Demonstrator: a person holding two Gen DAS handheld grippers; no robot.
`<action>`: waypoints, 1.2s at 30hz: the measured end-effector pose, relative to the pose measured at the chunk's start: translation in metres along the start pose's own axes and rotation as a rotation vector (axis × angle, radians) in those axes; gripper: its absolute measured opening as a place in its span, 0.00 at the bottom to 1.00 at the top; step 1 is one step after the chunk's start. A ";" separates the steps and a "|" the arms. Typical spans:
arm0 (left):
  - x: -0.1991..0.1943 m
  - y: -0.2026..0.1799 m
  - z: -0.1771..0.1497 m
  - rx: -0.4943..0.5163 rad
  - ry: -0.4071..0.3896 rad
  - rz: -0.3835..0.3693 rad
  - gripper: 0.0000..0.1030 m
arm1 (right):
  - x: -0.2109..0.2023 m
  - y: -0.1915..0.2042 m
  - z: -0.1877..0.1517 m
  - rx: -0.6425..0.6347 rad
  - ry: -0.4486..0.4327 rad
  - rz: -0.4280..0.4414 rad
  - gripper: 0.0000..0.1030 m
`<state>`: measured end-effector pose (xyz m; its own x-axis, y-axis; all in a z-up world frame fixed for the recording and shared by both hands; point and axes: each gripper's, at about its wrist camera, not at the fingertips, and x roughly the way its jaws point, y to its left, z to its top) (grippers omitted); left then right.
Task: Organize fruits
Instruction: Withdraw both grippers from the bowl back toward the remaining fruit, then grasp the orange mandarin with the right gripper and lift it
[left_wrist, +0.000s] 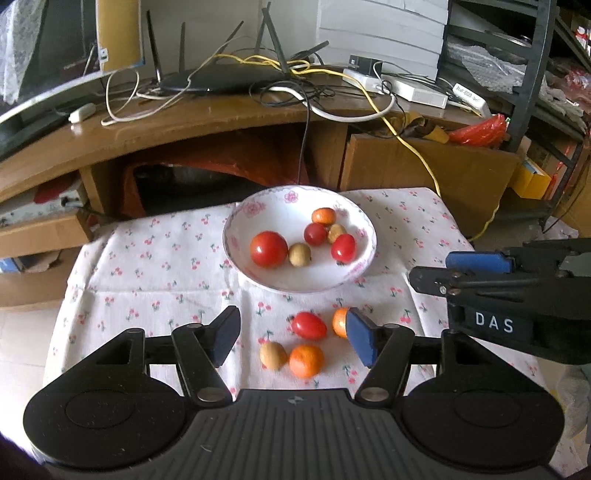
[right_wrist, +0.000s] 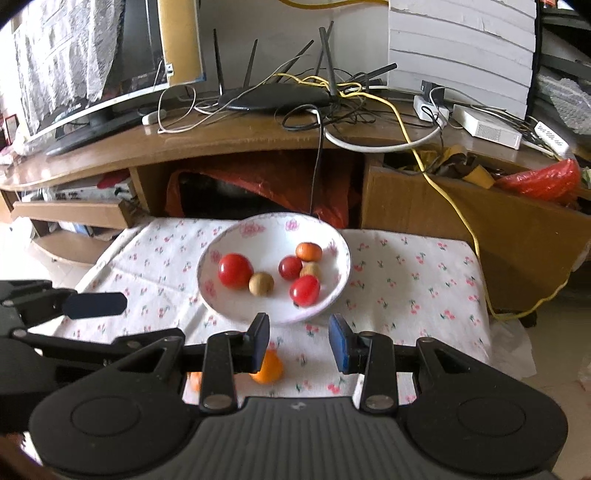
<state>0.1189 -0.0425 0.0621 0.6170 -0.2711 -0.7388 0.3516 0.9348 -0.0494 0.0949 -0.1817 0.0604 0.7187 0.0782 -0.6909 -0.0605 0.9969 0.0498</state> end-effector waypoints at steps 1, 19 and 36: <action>-0.001 0.002 -0.003 -0.009 0.008 -0.006 0.69 | -0.002 0.000 -0.003 -0.001 0.004 -0.002 0.35; 0.002 0.023 -0.033 -0.084 0.105 -0.026 0.70 | 0.005 0.007 -0.030 -0.041 0.112 0.006 0.35; 0.028 0.020 -0.046 -0.080 0.205 -0.074 0.72 | 0.063 0.024 -0.030 -0.198 0.196 0.081 0.35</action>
<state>0.1107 -0.0207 0.0091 0.4327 -0.2952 -0.8518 0.3289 0.9314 -0.1558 0.1178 -0.1534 -0.0034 0.5596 0.1357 -0.8176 -0.2600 0.9655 -0.0177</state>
